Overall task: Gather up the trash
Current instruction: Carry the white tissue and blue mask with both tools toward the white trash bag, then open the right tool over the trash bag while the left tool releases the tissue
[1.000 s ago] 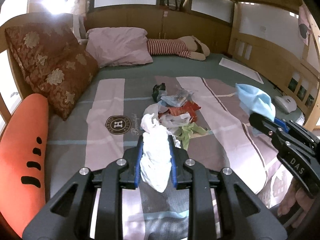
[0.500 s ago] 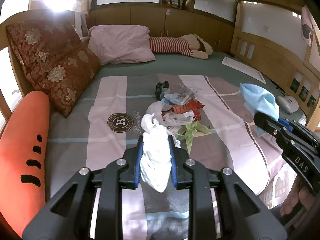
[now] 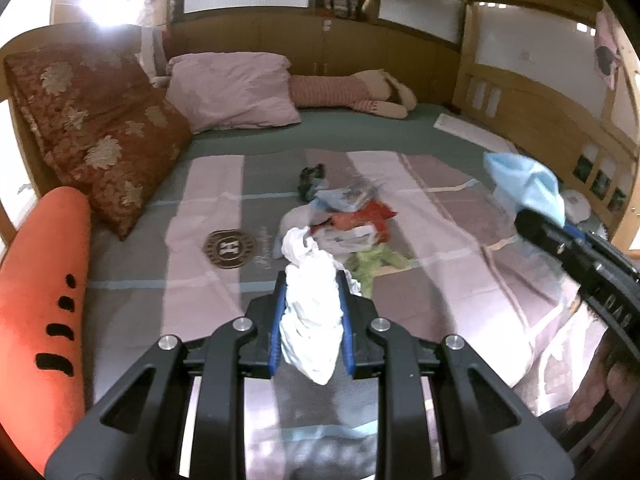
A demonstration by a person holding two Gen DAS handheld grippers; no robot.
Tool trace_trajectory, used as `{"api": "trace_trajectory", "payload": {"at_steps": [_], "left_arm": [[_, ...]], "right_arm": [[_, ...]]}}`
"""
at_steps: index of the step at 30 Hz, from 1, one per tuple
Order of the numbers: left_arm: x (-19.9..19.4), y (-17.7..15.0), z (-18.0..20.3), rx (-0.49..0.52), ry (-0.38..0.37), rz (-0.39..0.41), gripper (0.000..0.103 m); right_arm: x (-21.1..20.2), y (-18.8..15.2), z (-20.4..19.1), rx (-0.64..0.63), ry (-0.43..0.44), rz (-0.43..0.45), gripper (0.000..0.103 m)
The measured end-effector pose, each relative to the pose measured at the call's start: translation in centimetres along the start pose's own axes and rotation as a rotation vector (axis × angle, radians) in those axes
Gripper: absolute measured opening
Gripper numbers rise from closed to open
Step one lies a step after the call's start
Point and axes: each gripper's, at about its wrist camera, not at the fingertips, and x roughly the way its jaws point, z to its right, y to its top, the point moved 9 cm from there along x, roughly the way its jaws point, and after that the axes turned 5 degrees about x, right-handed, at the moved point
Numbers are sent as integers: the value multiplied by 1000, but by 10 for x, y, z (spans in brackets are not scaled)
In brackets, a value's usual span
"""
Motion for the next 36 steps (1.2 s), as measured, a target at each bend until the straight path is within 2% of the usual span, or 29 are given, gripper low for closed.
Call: {"api": "trace_trajectory", "payload": {"at_steps": [2, 6, 9, 10, 12, 15, 19, 21, 23, 24, 25, 26, 27, 28, 29, 31, 34, 36], "left_arm": [[-3, 6, 17, 12, -50, 18, 23], [-8, 11, 72, 85, -176, 46, 23], [-12, 8, 137, 199, -310, 45, 23], [-15, 4, 172, 262, -381, 38, 23], [-22, -4, 216, 341, -476, 21, 23], [-38, -21, 291, 457, -623, 6, 23], [-49, -54, 376, 553, -795, -97, 23], [-48, -68, 400, 622, -800, -137, 23], [-47, -67, 410, 610, -822, -161, 27], [-46, -65, 412, 577, -850, -178, 38], [-42, -64, 414, 541, -880, -213, 49], [-38, -63, 415, 521, -879, -228, 74], [-35, -61, 414, 510, -864, -228, 85], [-34, -57, 410, 489, -849, -215, 86], [-33, -51, 404, 469, -843, -193, 88], [-30, -36, 385, 446, -787, -139, 90], [-23, -6, 335, 343, -683, -65, 93], [-15, 14, 293, 262, -568, -15, 96]], "right_arm": [[-27, 7, 14, 15, -8, 36, 21], [-94, -7, 73, 24, -119, 58, 21], [-139, -34, 130, 64, -237, 31, 21], [-151, -44, 146, 78, -274, 19, 22], [-174, -69, 178, 99, -355, -19, 22], [-197, -100, 209, 148, -437, -58, 22], [-213, -123, 225, 155, -505, -99, 22], [-218, -126, 231, 153, -525, -108, 22], [-218, -126, 233, 154, -539, -115, 24], [-219, -127, 235, 159, -545, -116, 26], [-220, -126, 237, 164, -552, -117, 34], [-222, -123, 239, 172, -566, -109, 52], [-226, -121, 243, 178, -583, -91, 62], [-235, -117, 245, 187, -606, -48, 78], [-240, -112, 244, 194, -613, -14, 85], [-248, -106, 247, 210, -608, 31, 88], [-242, -93, 241, 243, -561, 66, 88], [-226, -84, 228, 247, -514, 75, 89]]}}
